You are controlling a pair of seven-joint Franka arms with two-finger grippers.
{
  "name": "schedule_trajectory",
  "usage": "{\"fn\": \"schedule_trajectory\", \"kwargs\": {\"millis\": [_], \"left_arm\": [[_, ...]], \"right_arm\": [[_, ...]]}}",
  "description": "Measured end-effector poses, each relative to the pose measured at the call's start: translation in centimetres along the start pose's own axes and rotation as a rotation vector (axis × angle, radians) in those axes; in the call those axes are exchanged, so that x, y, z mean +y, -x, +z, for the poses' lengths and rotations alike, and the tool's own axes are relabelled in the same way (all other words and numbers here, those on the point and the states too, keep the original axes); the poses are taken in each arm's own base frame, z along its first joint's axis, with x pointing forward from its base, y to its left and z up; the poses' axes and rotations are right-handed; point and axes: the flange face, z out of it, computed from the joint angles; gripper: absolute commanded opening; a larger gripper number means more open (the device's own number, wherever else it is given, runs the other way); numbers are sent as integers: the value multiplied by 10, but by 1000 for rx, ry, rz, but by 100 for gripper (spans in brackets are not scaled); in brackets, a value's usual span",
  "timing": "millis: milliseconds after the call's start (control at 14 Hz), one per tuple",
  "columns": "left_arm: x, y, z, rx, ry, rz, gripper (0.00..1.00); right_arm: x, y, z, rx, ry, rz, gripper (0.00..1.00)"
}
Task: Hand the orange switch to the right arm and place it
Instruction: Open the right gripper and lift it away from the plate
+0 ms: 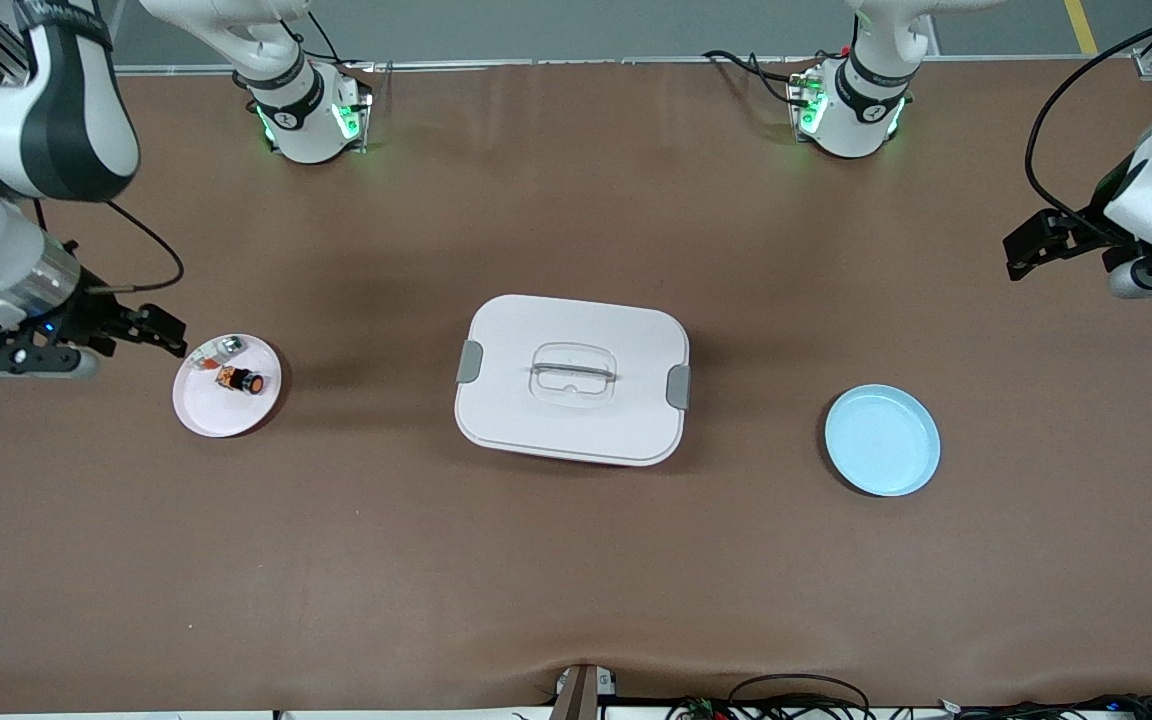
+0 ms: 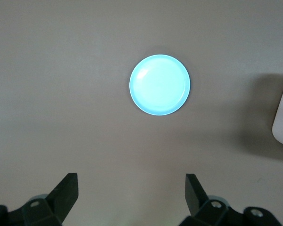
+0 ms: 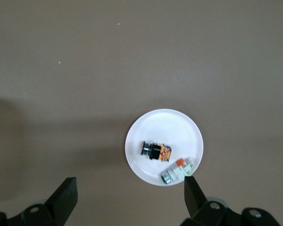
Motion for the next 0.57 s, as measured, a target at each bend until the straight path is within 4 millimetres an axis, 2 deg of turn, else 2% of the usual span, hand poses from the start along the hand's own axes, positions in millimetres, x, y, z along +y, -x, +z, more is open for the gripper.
{"fn": "schedule_trajectory", "kwargs": {"millis": [357,571], "left_arm": [[0,0,0,0,0,0,100],[0,0,0,0,0,0,100]], "right_arm": [[3,9,-68,-71,-1,5,100],[5,10,-96,-80,-1,9,100]]}}
